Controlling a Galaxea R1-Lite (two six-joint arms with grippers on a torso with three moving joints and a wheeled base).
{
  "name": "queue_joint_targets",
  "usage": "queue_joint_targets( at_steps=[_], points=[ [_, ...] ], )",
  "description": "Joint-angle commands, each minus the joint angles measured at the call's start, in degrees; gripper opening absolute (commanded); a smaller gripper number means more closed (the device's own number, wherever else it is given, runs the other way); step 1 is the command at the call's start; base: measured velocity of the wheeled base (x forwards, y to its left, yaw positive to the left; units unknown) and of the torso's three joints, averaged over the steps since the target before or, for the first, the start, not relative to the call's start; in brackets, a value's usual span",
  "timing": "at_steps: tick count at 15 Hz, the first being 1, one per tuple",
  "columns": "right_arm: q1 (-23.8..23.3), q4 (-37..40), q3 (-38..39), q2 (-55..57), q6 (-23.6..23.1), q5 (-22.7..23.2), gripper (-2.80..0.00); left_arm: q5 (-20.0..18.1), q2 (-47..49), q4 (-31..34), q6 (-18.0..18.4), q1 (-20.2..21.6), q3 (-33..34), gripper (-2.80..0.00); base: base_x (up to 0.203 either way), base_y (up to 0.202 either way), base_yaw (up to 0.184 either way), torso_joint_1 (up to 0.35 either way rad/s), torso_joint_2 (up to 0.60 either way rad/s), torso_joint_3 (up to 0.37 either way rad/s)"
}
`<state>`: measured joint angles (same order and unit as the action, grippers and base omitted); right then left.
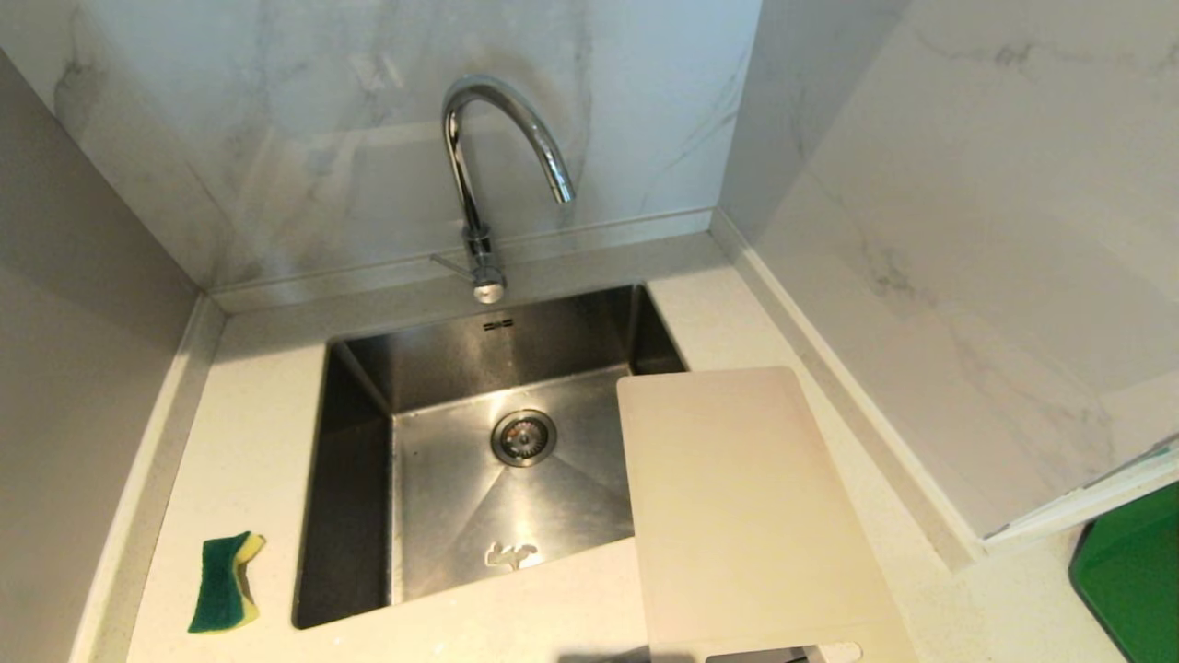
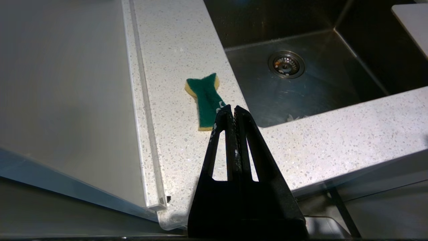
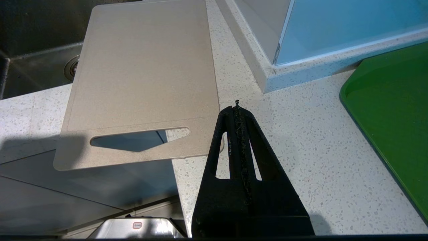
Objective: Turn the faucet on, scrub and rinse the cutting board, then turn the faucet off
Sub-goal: Turn on the tap
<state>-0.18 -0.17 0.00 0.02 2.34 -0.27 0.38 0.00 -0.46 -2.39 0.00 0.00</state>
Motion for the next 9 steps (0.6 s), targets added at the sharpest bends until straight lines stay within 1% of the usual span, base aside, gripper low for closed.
queue_joint_targets(
  at_steps=[1,2,5,6,9],
  points=[
    [0.01,-0.01,0.09,0.06,0.03,0.0,-2.8,-0.02,0.0,-0.1,0.52,0.0,0.09,-2.8,0.0,0.0,0.0,0.0,0.0,0.0],
    [0.01,-0.01,0.0,0.06,0.03,0.0,-2.8,0.14,0.0,0.28,1.41,0.0,-0.09,-2.8,0.0,0.0,0.0,0.0,0.0,0.0],
    [0.01,-0.01,0.0,0.06,0.03,0.0,-2.8,0.27,0.36,0.9,2.03,0.09,-0.78,-2.8,0.0,0.0,0.0,0.0,0.0,0.0],
    [0.01,-0.01,0.0,0.06,0.03,0.0,-2.8,0.7,1.69,1.71,1.98,0.06,-3.47,-2.8,0.0,0.0,0.0,0.0,0.0,0.0],
    [0.01,-0.01,0.0,0.06,-0.06,0.0,-2.8,2.31,10.02,5.77,1.99,-0.28,-15.24,-2.8,0.0,0.0,0.0,0.0,0.0,0.0]
  ],
)
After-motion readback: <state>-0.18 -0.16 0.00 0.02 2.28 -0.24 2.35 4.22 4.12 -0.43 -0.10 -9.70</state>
